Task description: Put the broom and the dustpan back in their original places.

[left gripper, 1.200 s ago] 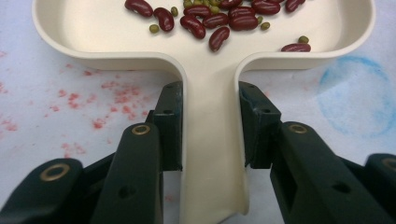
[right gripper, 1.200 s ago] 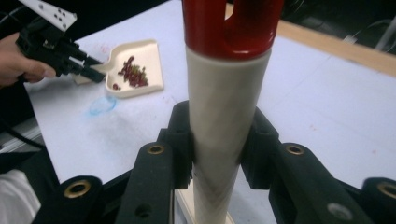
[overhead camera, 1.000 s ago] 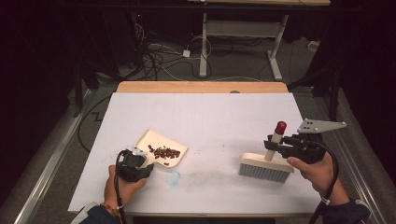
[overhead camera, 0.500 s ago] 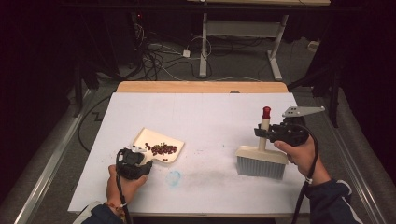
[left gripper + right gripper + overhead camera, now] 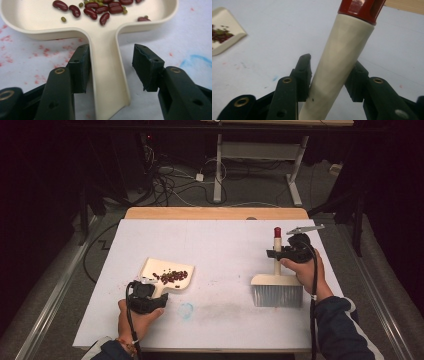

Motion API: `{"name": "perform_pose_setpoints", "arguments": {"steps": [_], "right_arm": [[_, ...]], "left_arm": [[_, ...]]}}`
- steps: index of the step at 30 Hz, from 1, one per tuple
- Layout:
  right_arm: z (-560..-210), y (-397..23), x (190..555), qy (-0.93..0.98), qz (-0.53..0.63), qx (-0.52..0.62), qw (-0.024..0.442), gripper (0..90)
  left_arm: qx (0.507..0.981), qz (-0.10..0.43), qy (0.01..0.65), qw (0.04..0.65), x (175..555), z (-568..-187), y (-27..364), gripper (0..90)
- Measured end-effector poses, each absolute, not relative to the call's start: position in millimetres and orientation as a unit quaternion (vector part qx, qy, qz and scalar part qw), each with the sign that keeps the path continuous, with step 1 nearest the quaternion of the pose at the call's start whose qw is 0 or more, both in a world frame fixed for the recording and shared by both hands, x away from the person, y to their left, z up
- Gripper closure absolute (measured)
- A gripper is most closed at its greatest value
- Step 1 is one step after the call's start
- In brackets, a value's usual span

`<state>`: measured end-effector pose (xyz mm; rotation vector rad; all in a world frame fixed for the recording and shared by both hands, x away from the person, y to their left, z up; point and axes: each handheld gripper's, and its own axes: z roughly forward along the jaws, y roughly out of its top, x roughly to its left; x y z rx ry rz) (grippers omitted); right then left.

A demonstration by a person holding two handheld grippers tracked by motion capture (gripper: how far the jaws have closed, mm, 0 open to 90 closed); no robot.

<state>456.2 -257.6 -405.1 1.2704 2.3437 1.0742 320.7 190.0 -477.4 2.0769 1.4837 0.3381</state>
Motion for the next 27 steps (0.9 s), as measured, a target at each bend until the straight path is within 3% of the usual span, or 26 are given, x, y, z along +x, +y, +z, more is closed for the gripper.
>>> {"name": "perform_pose_setpoints", "arguments": {"steps": [20, 25, 27], "right_arm": [[-438, -237, 492, 0.814, 0.302, 0.461, 0.186, 56.6], [-440, -236, 495, 0.805, 0.304, 0.465, 0.208, 52.9], [-438, -236, 495, 0.803, 0.312, 0.460, 0.214, 52.8]], "left_arm": [[0.798, 0.165, 0.459, 0.353, 297, -467, 210, 42.8], [0.809, 0.187, 0.424, 0.362, 295, -467, 214, 36.8], [0.817, 0.207, 0.400, 0.360, 294, -467, 214, 30.6]]}}
